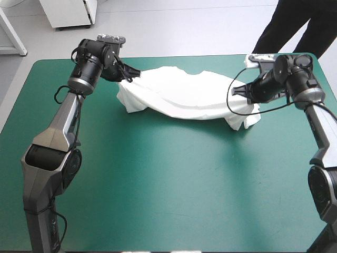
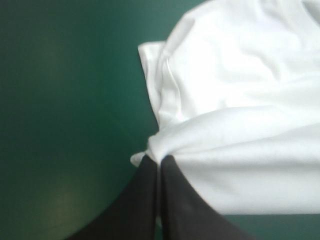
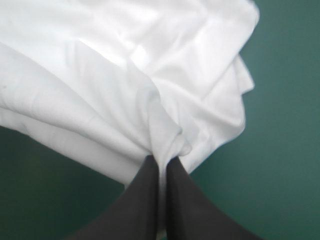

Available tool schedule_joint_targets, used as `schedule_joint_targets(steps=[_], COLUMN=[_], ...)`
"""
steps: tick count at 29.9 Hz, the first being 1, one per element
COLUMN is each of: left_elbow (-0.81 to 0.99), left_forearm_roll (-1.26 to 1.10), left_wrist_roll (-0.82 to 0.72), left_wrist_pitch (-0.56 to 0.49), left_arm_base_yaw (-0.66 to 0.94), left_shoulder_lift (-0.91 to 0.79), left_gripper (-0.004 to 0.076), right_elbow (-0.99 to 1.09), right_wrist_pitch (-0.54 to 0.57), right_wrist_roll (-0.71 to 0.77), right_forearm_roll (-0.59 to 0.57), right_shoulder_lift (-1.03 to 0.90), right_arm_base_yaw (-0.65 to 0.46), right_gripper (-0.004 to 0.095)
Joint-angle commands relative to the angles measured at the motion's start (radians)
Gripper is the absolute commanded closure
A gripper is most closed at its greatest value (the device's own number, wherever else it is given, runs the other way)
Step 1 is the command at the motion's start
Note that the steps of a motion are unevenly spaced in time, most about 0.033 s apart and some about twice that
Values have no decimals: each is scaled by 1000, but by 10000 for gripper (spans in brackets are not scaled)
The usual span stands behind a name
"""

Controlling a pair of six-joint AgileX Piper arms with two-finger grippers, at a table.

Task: Fold the cloth

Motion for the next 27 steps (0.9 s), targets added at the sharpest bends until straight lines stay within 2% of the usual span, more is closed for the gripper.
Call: schedule_joint_targets(steps=[1, 7, 14, 21, 27], left_elbow=[147, 568, 989, 1281, 1408], left_forearm_roll=[-7, -64, -146, -215, -250], left_wrist_roll=[-40, -71, -82, -82, -82], left_wrist_pitch=[-56, -244, -339, -409, -424], left_arm_base_yaw=[-5, -19, -23, -25, -25], left_shoulder_lift=[-116, -304, -489, -669, -763], left_gripper=[746, 746, 746, 746, 746], right_elbow=[130, 407, 629, 820, 901], right_wrist_pitch=[-53, -117, -136, -142, -136], right_wrist_roll=[-30, -58, -78, -86, -86], right_forearm_roll=[25, 33, 48, 58, 91], right_shoulder_lift=[-102, -209, -315, -412, -472], right_arm_base_yaw=[-5, -5, -5, -5, -5], right_gripper=[925, 925, 924, 925, 925])
